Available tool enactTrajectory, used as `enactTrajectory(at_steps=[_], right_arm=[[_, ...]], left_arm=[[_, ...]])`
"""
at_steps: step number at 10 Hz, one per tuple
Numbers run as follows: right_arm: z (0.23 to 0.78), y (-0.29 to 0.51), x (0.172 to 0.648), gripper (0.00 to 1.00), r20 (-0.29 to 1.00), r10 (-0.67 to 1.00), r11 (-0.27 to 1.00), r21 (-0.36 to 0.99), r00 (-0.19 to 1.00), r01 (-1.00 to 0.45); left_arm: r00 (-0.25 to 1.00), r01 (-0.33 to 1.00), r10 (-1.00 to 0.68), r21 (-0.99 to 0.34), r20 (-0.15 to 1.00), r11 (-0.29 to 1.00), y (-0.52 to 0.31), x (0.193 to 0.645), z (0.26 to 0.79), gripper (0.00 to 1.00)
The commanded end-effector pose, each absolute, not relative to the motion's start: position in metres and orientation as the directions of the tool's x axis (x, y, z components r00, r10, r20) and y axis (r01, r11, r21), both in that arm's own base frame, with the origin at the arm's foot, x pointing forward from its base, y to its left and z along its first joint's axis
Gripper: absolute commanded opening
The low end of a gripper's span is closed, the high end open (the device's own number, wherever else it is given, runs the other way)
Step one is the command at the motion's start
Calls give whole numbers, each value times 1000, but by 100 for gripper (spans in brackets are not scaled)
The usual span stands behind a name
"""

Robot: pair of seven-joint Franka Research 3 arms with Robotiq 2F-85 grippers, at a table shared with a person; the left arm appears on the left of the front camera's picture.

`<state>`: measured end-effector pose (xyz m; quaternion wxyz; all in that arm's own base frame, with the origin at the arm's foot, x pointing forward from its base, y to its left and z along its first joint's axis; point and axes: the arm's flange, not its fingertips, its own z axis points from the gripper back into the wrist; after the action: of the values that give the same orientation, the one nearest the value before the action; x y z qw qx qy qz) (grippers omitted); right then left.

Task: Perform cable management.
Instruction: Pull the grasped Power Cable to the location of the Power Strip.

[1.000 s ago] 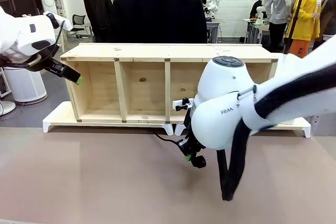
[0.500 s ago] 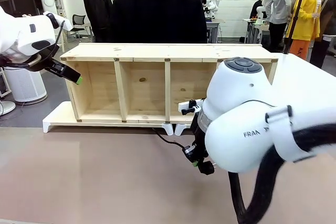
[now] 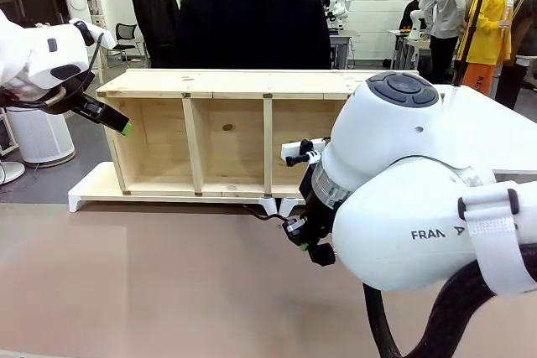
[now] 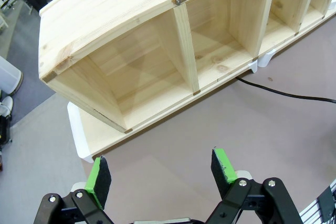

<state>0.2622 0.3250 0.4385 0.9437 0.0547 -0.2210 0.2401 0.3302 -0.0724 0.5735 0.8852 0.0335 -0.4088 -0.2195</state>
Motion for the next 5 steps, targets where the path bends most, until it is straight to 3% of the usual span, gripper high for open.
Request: enactTrajectory(at_steps=[1, 3, 4, 5], right_arm=[[409, 279, 217, 16, 504, 378, 906, -30, 777, -422], [413, 272, 205, 16, 528, 350, 921, -41, 774, -388], [414, 286, 213, 16, 509, 400, 898, -53, 762, -437], [457, 328, 249, 16, 499, 377, 903, -11, 780, -429]], left_arm=[[566, 362, -421, 245, 709, 900, -72, 331, 573, 100], [566, 362, -421, 245, 709, 900, -72, 331, 573, 100], [566, 362, -421, 245, 709, 900, -72, 331, 573, 100], [566, 362, -421, 245, 709, 900, -72, 331, 573, 100]])
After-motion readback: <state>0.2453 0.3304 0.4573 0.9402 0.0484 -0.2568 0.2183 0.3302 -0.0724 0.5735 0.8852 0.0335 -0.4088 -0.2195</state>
